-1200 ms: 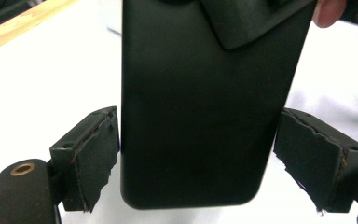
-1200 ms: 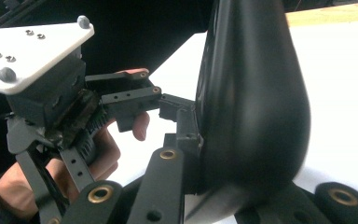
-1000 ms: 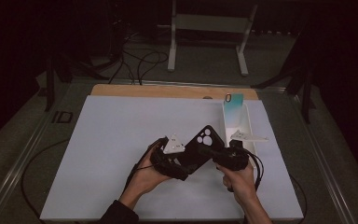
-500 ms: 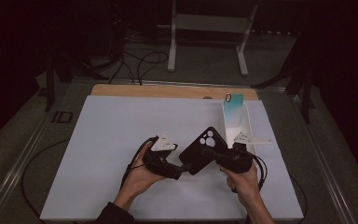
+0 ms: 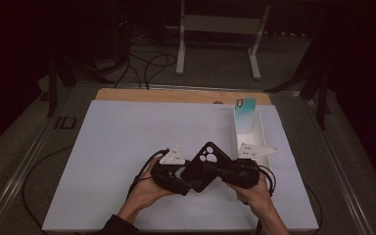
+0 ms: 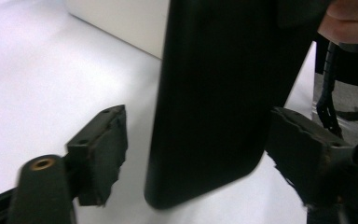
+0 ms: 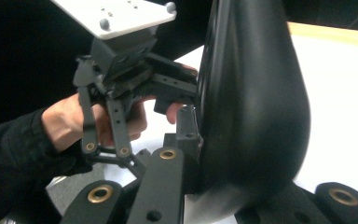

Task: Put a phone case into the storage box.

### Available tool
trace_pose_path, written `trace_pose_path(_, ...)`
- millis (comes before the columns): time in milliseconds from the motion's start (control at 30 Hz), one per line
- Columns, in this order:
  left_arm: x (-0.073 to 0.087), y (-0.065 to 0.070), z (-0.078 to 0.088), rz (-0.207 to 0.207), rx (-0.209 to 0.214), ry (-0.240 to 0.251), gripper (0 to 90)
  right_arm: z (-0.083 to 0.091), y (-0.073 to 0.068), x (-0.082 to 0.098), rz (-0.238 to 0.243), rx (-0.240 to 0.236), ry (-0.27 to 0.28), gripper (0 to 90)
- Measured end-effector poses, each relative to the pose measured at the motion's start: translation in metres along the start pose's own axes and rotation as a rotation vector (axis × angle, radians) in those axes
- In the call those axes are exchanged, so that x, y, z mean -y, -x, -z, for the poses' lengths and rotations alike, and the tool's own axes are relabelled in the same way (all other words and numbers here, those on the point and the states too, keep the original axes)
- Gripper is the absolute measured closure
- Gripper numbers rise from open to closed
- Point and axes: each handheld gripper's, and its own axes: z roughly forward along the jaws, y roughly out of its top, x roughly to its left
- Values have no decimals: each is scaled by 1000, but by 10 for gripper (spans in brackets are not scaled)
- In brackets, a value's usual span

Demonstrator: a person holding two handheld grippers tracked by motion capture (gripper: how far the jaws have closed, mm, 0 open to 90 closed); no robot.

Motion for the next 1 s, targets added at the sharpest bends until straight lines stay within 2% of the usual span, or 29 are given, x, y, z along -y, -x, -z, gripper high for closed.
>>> trace_pose_path(133, 1, -1, 0, 2, 78, 12, 312, -1, -1, 1, 11, -21, -11, 854)
trace_pose_path(367, 2, -2, 2, -1, 120, -13, 433, -1, 0, 1, 27, -34, -27, 855)
trace_pose_path(400, 3, -1, 2, -4, 126, -16, 499, 0, 1, 1, 28, -31, -29, 853)
trace_pose_path(500, 3, 0, 2, -22, 128, -31, 570, 2, 2, 1, 32, -34, -32, 827)
trace_pose_path(700, 5, 3, 0, -51, 105, -52, 736, 2, 3, 1, 31, -9, -37, 628)
trace_pose_path(733, 5, 3, 0, -51, 105, -52, 766, 2, 3, 1, 31, -9, -37, 628)
trace_pose_path(867, 4, 7, -1, -74, 96, -50, 793, 2, 5, 0, 24, 18, -32, 474)
trace_pose_path(967, 4, 8, -1, -76, 93, -48, 794, 1, 3, 0, 27, 32, -34, 438)
trace_pose_path(1000, 4, 8, 0, -77, 88, -46, 796, 1, 3, 0, 29, 45, -34, 381)
